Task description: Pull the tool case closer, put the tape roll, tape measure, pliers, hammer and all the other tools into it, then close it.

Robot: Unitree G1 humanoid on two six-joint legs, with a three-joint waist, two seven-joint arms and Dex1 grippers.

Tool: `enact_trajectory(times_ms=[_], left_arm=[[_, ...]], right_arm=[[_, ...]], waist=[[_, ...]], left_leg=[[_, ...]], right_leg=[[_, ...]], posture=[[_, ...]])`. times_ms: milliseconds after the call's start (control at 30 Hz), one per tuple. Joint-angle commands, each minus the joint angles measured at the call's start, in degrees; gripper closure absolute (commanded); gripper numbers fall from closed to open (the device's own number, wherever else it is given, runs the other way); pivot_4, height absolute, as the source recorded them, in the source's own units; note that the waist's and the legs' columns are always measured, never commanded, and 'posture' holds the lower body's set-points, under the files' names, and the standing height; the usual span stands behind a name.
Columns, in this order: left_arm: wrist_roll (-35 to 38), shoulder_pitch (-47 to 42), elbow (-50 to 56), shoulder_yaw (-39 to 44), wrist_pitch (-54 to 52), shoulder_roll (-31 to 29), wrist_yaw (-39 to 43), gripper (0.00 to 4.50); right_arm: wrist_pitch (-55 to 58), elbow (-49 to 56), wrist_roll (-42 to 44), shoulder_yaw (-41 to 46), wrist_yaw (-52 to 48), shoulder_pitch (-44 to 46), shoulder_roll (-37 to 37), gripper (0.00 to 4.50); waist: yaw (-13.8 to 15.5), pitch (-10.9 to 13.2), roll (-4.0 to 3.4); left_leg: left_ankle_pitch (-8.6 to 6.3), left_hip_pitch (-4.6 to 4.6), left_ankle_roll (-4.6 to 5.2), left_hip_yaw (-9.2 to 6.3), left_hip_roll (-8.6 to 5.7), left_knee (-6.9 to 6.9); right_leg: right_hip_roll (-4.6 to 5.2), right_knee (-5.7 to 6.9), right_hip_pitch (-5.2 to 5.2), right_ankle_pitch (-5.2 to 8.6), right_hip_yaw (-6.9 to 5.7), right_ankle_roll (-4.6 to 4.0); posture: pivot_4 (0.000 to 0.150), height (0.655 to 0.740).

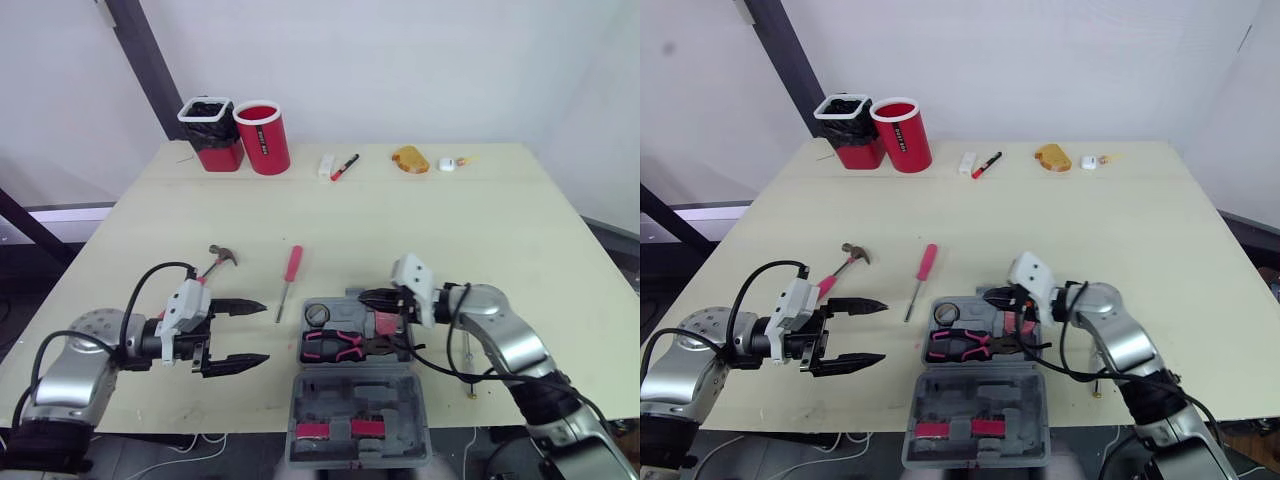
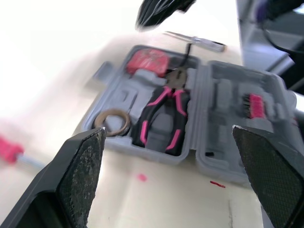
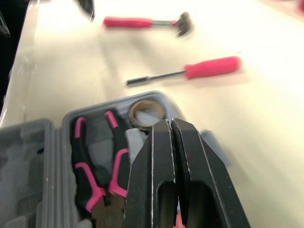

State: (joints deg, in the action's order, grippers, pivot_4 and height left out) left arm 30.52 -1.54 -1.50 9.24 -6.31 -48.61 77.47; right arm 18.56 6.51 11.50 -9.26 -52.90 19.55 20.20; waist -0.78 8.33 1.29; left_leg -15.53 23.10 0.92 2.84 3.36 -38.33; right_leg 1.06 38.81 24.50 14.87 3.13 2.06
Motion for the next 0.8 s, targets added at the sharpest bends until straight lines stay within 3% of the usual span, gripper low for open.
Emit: enact_trajectory(times_ms=[33,300,367,467,667,800], left_arm=[[1.04,3.71,2.61,5.17,-1.54,2.16,-6.58,0.0],[0.72,14.57,5.83,12.23,-1.51,7.91,-16.24,0.0],[1.29,17.39,6.05,14.51,-1.71,8.55,-17.03,0.0],[1.45,20.73,5.44,17.1,-0.82,8.91,-16.8,0.0],[0.17,25.27,-0.87,20.84,3.45,9.75,-15.46,0.0],[0.21,26.0,-4.97,22.8,5.57,9.89,-15.11,0.0]], right_arm=[[-6.15,4.56,5.16,10.14,2.71,-5.73,1.2,4.4],[-7.53,8.26,12.05,25.59,2.34,-23.13,8.03,4.4],[-8.05,7.3,15.33,31.74,0.79,-28.42,10.09,4.04],[-11.91,4.82,16.68,37.7,-2.21,-35.13,12.0,2.87],[-19.74,-2.24,17.82,44.83,-5.15,-43.97,11.29,0.13],[-21.13,-2.49,18.75,45.41,-5.86,-48.33,10.12,0.04]], waist=[[0.02,0.03,0.04],[-0.03,0.12,0.06],[0.03,0.18,0.04],[0.02,0.21,0.06],[-0.24,0.25,0.08],[-0.14,0.26,0.08]], left_leg=[[0.0,0.0,0.0,-0.01,0.0,0.0],[0.0,-0.21,0.0,-0.01,0.01,0.02],[0.0,-0.34,0.0,-0.01,0.01,0.01],[0.0,-0.44,0.0,0.0,-0.01,-0.03],[-0.01,-0.7,-0.01,0.02,0.01,0.0],[-0.01,-0.7,-0.01,-0.01,0.05,0.0]], right_leg=[[0.01,-0.02,-0.02,0.01,-0.02,0.01],[-0.01,0.01,-0.18,0.01,0.02,0.01],[0.01,-0.07,-0.35,0.02,0.0,0.02],[0.05,-0.11,-0.46,0.12,0.01,-0.11],[0.04,-0.18,-0.68,0.3,0.03,0.01],[0.05,-0.2,-0.67,0.3,0.02,0.02]], posture=[[0.15,0.74],[0.15,0.74],[0.15,0.74],[0.15,0.74],[0.15,0.74],[0.15,0.74]])
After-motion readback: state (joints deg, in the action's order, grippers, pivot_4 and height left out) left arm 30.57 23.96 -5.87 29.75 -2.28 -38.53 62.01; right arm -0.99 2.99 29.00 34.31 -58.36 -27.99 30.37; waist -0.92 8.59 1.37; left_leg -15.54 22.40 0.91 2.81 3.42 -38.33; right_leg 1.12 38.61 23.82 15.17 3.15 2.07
